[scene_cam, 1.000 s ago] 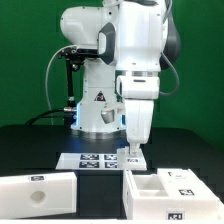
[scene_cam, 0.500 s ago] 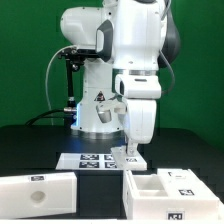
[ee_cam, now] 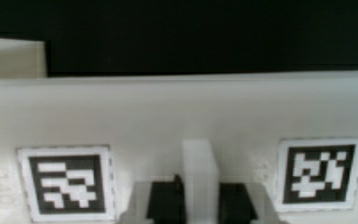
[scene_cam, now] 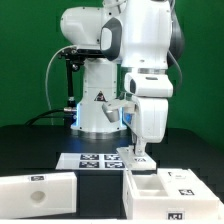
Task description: Assemble cabinet
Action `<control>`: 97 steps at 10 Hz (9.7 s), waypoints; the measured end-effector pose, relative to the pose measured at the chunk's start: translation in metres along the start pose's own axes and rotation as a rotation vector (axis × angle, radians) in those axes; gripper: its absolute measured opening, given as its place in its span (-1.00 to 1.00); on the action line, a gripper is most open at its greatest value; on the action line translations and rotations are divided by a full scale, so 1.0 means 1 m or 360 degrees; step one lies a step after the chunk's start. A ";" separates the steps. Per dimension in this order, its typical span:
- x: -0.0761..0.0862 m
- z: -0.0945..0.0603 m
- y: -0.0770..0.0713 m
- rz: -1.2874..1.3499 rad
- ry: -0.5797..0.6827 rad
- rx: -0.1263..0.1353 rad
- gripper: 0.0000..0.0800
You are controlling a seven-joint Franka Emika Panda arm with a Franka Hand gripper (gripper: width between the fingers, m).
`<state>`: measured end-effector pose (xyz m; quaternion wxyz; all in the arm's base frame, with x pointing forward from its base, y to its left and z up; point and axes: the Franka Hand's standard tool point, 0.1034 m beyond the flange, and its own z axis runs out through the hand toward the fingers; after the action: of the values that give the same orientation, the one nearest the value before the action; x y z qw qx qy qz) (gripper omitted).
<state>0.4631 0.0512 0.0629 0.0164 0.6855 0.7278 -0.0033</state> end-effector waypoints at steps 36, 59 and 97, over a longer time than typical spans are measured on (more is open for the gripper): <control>-0.014 0.007 0.077 0.0083 -0.0014 0.0020 -0.84; -0.020 -0.017 0.122 0.0085 -0.0052 0.0064 0.99; 0.003 0.053 0.055 0.2622 0.0439 -0.0192 0.99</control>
Offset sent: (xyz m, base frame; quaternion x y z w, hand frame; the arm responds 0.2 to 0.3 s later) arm 0.0144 0.0111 -0.0026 -0.0090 0.0014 0.0095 0.9999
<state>0.5188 0.0561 0.0107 -0.0392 0.9903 -0.0117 0.1326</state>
